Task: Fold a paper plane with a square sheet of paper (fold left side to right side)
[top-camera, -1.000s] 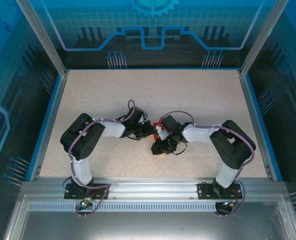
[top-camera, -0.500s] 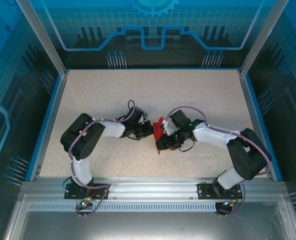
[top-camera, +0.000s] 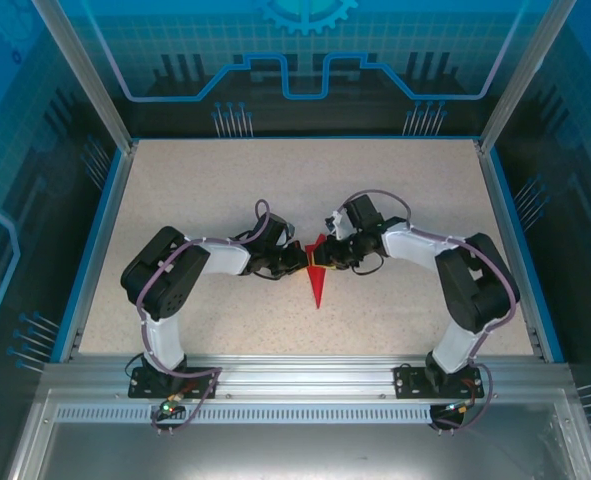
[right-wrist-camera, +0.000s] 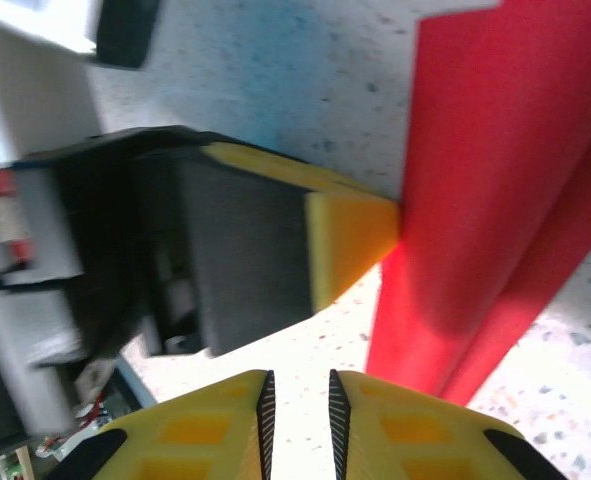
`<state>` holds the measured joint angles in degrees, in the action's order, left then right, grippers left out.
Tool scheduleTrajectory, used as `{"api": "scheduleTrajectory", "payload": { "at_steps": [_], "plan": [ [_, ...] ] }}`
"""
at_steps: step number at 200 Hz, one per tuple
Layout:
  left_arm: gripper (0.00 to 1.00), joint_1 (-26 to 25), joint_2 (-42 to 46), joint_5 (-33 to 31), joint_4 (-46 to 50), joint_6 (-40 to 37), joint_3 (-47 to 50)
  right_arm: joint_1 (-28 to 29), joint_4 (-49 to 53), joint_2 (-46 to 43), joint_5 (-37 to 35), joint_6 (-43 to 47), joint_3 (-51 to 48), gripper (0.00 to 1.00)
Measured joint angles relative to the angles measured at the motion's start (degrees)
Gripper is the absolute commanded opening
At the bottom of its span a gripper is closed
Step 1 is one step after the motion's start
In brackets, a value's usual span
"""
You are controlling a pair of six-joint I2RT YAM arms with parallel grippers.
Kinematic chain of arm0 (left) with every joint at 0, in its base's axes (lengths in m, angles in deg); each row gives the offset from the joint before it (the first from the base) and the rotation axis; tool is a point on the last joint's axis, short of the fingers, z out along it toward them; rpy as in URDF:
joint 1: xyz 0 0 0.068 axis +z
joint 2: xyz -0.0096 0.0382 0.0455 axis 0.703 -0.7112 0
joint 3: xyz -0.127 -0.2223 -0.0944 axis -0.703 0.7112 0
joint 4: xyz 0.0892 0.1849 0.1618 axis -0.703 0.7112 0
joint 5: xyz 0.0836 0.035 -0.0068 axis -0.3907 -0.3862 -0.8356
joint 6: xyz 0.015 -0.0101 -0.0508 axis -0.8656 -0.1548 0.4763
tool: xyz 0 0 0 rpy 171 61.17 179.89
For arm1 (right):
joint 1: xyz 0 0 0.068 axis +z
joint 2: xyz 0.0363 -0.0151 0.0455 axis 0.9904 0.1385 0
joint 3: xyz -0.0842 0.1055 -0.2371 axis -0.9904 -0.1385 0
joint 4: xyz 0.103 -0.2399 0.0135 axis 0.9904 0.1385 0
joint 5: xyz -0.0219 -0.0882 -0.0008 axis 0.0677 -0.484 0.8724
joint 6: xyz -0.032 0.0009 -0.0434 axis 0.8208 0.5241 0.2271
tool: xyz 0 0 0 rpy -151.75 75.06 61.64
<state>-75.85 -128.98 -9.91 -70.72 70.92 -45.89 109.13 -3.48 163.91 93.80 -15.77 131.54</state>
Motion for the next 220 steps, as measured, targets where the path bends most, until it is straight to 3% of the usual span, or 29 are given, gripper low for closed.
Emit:
{"api": "scheduleTrajectory", "payload": {
  "at_steps": [43,220],
  "plan": [
    [0.0,0.0,-0.1,0.0,-0.2,0.0,0.0,0.0,-0.6,4.2,-1.2,-1.1,1.3,0.24],
    [0.0,0.2,-0.7,0.4,-0.6,-0.2,-0.6,-0.1,0.5,8.0,-5.2,-0.6,3.8,0.24]
  ]
}}
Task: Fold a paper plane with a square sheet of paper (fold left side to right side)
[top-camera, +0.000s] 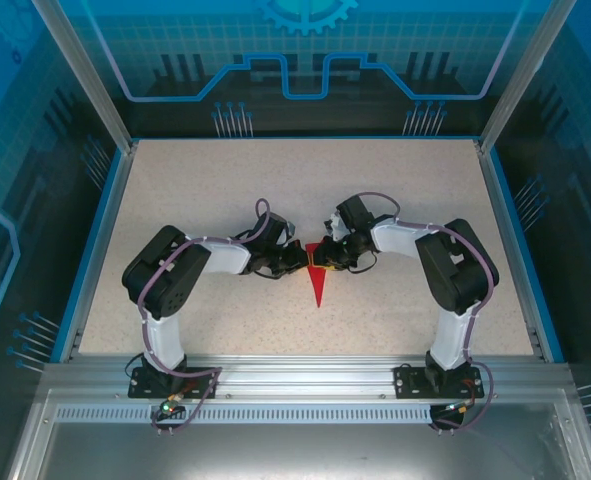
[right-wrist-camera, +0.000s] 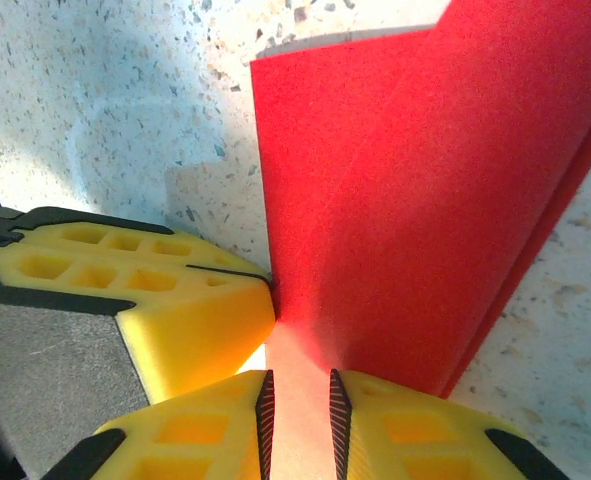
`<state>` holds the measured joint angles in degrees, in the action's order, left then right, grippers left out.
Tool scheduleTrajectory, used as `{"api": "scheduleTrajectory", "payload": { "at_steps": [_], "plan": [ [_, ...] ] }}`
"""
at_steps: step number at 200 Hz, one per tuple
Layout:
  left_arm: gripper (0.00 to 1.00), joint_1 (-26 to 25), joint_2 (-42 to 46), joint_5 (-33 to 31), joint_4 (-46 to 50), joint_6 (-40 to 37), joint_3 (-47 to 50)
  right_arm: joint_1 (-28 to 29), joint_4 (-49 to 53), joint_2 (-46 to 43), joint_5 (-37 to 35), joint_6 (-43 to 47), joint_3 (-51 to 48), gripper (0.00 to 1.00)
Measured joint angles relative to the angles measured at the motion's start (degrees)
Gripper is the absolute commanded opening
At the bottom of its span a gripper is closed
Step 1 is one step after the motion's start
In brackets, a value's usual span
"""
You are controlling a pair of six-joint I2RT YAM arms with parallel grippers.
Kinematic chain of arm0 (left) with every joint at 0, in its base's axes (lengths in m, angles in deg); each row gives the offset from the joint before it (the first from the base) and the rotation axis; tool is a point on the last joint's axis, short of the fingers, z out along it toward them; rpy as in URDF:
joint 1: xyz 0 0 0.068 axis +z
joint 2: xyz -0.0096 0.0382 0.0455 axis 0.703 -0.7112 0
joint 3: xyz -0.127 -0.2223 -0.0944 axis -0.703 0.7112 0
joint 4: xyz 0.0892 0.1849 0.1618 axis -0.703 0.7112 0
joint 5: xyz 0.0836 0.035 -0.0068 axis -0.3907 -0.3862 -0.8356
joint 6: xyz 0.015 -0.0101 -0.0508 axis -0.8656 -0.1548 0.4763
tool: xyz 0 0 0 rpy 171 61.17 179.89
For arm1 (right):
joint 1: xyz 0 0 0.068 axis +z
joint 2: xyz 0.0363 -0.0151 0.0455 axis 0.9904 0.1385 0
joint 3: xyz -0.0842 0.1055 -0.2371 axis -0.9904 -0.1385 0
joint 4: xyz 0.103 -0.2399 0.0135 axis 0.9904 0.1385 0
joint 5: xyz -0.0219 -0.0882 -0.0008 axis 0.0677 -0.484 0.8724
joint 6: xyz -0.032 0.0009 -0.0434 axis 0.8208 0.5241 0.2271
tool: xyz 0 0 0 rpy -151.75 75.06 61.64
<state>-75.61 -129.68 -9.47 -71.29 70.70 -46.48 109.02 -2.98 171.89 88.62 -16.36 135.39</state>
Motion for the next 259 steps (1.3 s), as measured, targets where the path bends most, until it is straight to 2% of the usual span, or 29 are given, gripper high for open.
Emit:
{"api": "scheduleTrajectory", "payload": {
  "at_steps": [52,90,123,164,185,224,259],
  "plan": [
    [0.0,0.0,-0.1,0.0,0.0,0.0,0.0,0.0,0.0,1.4,0.0,0.2,0.3,0.24],
    [0.2,0.0,0.6,-0.7,0.9,-0.9,0.1,-0.1,0.0,1.8,0.1,0.1,0.4,0.24],
    [0.33,1.1,7.0,-4.5,6.1,-2.3,3.5,-0.4,-0.9,1.8,1.0,-0.1,-0.1,0.24],
    [0.31,1.5,19.6,-5.5,8.9,-3.0,9.9,-0.5,-1.0,1.9,1.3,-0.3,-0.1,0.25],
    [0.29,-1.6,23.2,-4.8,8.3,-2.5,11.7,-0.5,-1.0,1.9,1.3,-0.3,-0.1,0.25],
    [0.27,-11.0,21.2,-3.4,5.1,-0.9,10.6,-0.5,-1.1,1.9,1.4,-0.3,-0.2,0.25],
    [0.25,-12.0,15.0,-3.0,2.7,-0.2,7.8,-0.5,-1.1,1.9,1.4,-0.3,-0.2,0.25]
  ]
}}
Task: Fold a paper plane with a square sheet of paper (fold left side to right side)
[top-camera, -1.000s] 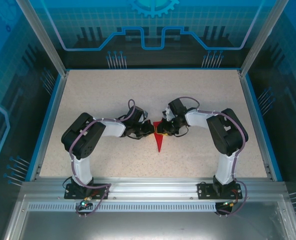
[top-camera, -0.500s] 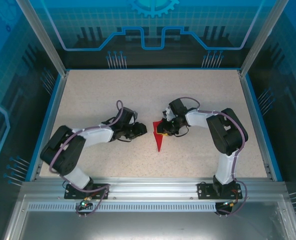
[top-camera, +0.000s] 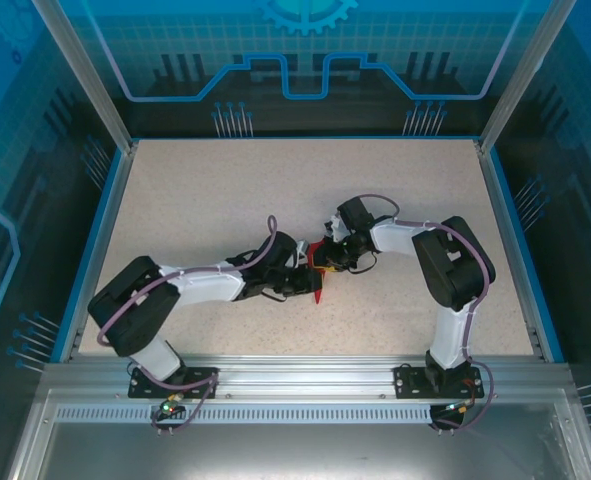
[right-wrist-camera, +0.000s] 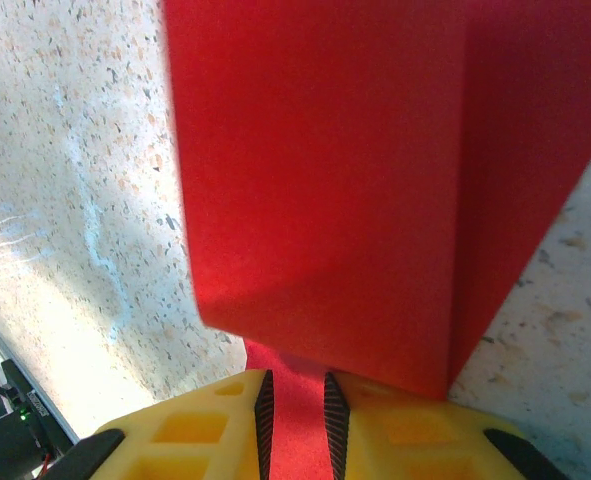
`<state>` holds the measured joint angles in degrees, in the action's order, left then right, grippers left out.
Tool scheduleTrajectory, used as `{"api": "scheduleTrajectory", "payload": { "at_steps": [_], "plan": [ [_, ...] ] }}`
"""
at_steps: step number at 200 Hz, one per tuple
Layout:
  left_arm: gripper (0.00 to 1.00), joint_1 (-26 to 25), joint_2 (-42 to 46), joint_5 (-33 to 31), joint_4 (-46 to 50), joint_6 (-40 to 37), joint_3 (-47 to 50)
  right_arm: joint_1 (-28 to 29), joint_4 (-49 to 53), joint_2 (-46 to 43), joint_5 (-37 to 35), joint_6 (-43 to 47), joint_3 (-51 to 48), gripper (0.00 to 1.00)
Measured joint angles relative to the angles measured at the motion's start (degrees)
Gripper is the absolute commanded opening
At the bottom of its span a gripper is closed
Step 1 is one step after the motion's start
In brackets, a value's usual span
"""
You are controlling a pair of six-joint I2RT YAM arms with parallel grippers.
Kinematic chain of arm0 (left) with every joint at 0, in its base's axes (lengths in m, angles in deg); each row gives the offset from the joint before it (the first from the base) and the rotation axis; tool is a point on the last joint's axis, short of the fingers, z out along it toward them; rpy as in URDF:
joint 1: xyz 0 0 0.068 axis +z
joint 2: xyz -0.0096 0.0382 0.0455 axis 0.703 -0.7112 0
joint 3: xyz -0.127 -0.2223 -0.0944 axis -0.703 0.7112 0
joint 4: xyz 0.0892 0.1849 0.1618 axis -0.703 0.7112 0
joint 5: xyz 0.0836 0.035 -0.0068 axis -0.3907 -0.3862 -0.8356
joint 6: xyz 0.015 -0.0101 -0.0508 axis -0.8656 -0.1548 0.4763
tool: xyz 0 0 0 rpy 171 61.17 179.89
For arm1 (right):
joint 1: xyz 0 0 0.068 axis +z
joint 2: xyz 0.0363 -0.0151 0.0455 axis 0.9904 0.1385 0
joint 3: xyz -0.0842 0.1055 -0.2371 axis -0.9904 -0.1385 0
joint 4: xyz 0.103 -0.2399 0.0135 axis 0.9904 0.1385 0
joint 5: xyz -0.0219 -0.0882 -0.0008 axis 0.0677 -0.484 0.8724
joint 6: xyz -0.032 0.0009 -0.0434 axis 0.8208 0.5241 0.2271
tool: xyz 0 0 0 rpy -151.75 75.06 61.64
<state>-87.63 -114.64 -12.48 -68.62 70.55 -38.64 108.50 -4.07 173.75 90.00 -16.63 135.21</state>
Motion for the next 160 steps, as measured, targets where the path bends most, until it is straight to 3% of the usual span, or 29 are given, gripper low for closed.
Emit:
{"api": "scheduleTrajectory", "payload": {
  "at_steps": [74,160],
  "plan": [
    [0.23,0.0,-5.2,0.2,0.0,0.1,-3.5,0.0,0.0,0.0,0.1,0.0,0.0,0.25],
    [0.21,-2.1,-9.6,-3.2,6.9,0.0,-6.7,0.0,0.0,0.0,0.4,0.1,0.1,0.25]
  ]
}}
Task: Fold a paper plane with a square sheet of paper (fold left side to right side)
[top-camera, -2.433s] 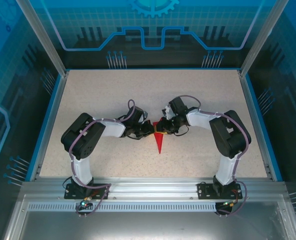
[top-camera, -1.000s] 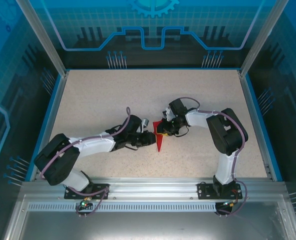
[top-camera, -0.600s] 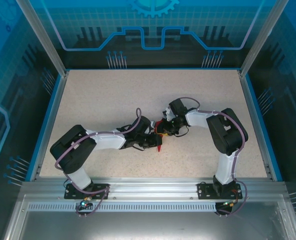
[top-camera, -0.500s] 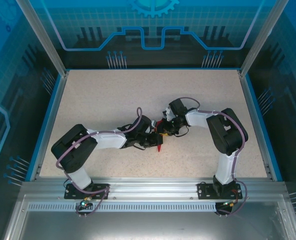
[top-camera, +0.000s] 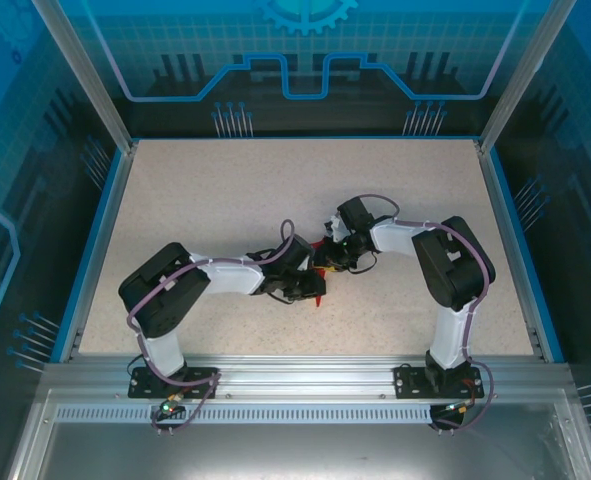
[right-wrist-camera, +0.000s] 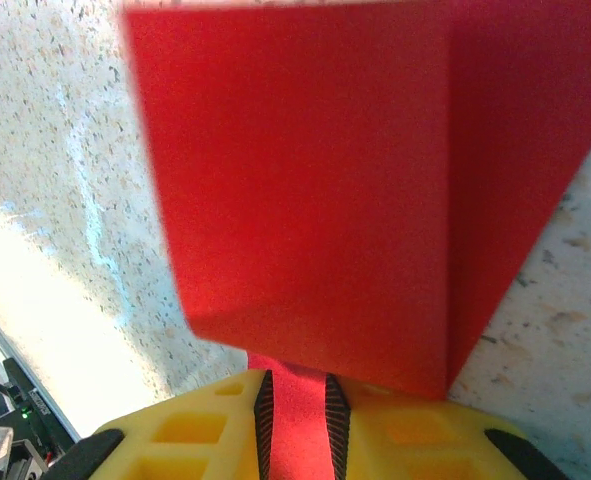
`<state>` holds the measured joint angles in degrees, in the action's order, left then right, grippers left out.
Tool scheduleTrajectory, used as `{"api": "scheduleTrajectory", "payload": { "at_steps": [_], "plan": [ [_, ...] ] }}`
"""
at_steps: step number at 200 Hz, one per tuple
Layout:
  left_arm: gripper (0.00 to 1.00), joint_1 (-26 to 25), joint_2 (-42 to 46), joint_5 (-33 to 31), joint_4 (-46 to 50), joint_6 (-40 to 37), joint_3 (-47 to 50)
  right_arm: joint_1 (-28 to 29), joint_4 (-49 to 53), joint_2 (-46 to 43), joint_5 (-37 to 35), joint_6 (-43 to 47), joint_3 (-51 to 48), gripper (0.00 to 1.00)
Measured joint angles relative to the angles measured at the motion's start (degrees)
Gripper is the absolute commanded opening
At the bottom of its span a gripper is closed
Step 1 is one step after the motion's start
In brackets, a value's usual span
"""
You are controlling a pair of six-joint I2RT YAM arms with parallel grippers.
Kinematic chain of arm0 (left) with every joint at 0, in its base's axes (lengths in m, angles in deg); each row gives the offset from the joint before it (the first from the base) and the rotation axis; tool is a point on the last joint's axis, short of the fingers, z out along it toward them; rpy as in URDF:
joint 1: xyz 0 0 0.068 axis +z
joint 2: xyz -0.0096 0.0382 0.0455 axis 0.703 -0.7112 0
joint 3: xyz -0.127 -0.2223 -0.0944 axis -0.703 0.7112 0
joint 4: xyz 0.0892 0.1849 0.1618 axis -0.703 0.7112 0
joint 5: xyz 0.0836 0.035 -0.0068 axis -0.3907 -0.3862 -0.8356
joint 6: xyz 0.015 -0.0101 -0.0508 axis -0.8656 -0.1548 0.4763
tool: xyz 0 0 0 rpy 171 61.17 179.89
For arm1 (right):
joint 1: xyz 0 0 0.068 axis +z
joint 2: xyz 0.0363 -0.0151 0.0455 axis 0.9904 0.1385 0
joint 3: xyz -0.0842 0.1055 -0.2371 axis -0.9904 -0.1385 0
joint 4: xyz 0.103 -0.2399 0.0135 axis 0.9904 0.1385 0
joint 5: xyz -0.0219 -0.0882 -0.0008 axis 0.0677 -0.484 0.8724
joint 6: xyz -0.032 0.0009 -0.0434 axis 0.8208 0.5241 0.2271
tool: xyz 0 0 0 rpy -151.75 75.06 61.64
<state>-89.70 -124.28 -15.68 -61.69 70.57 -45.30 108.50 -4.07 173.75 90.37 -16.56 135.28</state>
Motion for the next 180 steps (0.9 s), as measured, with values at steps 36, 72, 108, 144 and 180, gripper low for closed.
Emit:
{"api": "scheduleTrajectory", "payload": {
  "at_steps": [36,72,108,144,180],
  "plan": [
    [0.19,-0.8,-0.5,-1.4,1.5,0.2,-1.0,0.0,0.5,0.0,0.0,1.1,0.3,0.25],
    [0.17,-1.3,-0.6,-2.9,3.6,0.2,-2.1,-0.2,1.8,0.5,0.2,2.2,1.3,0.25],
    [0.15,-1.6,-0.9,-3.7,5.0,0.2,-2.8,-0.8,4.5,1.9,1.3,3.5,3.4,0.25],
    [0.14,-1.7,-1.3,-4.0,5.4,0.2,-3.4,-1.8,7.1,3.5,3.1,4.7,5.6,0.25],
    [0.14,-1.7,-1.5,-4.1,5.1,0.2,-3.5,-2.9,9.3,5.2,4.8,5.4,7.9,0.25]
  ]
}}
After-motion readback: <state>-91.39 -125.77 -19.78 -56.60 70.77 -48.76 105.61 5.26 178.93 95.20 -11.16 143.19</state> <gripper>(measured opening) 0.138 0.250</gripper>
